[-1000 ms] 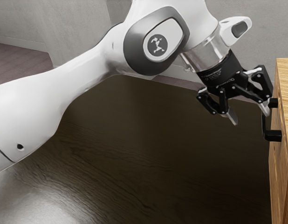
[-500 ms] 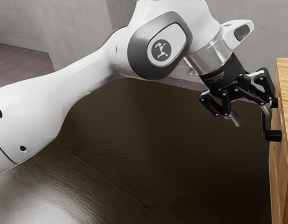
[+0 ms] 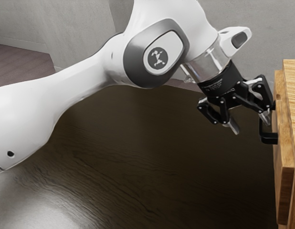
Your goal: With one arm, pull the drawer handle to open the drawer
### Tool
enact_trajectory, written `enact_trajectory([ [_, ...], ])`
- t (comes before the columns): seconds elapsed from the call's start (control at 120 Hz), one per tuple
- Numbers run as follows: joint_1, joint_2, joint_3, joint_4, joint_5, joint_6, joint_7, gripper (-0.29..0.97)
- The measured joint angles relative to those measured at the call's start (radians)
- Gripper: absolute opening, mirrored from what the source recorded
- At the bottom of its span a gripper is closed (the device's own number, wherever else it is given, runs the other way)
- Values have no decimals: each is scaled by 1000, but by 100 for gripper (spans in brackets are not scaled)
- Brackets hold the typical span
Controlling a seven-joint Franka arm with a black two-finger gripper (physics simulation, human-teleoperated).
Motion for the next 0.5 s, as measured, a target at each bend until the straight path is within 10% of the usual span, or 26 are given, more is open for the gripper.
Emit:
enact_trajectory([
  [0.5,12,-70,6,-104,-1,42,-1,40],
])
